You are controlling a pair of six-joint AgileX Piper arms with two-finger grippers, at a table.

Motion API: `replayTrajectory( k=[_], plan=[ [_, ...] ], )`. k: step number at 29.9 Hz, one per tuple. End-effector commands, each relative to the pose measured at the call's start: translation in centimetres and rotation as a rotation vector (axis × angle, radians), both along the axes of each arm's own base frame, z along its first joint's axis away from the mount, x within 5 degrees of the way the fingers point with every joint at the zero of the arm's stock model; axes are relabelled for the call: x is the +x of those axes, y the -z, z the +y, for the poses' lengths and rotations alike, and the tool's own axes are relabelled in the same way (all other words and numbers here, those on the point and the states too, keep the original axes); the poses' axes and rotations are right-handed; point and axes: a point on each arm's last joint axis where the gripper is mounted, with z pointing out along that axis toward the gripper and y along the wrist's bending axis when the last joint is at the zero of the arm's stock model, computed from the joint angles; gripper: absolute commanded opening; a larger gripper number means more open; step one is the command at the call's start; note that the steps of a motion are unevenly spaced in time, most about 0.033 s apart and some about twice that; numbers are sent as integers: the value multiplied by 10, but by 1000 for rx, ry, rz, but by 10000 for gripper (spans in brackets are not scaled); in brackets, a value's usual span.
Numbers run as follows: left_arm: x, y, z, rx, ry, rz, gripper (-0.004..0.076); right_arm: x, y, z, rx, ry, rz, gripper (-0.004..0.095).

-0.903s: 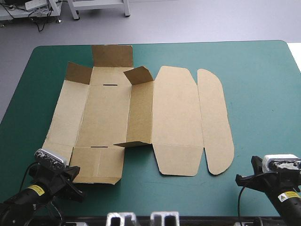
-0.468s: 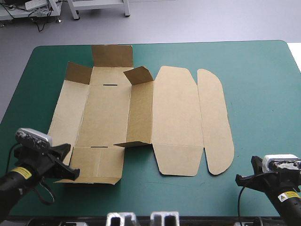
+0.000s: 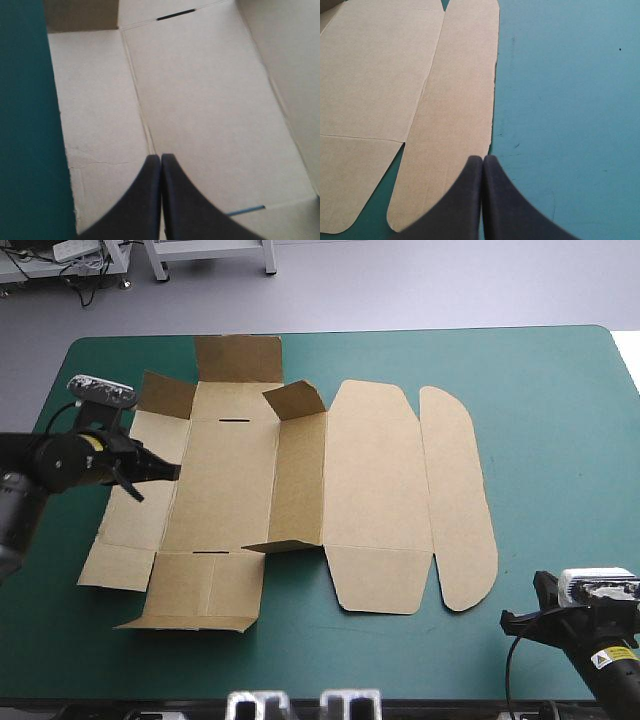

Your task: Fold the box

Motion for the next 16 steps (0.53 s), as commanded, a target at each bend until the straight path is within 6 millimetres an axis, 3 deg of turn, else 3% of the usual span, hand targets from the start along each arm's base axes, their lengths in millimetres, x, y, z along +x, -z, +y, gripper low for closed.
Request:
replayTrajectory(
  k=[1,5,8,12,16],
  plan=[
    [33,-7,10,20,-86,-28,-10,3,-13,-1,7,16,-82,-20],
    [64,-2,50,-85,-233,55,-10,3,-13,-1,7,16,-82,-20],
    [71,1,84,-218,-322,95,-10,3,-13,-1,7,16,-82,-20],
    [57,10,126,-283,-385,193,-10,3,-13,-1,7,16,-82,-20],
    [48,13,141,-265,-417,240,-10,4,-13,-1,7,16,-81,-20]
  ],
)
